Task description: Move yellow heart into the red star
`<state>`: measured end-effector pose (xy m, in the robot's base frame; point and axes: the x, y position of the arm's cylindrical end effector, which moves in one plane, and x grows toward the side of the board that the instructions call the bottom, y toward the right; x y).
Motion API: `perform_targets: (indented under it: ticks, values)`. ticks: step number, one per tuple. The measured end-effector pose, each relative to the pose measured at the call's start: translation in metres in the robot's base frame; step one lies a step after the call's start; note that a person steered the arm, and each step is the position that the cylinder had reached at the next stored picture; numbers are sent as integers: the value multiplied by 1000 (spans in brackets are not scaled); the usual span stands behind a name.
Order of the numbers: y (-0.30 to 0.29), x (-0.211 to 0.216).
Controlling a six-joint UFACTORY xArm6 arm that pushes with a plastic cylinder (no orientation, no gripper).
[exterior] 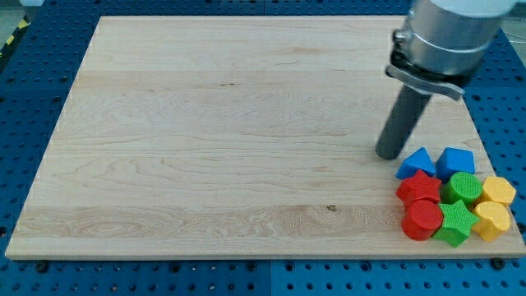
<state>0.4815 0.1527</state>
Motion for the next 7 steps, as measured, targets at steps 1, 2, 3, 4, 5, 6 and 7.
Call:
perform_targets:
  ticks: [1, 2, 3, 4, 5, 6, 7]
  values:
    - [-16, -49]
    - [11, -88]
    - [79, -97]
    - [161, -88]
    - [192, -75]
    - [193, -71]
    - [193, -1]
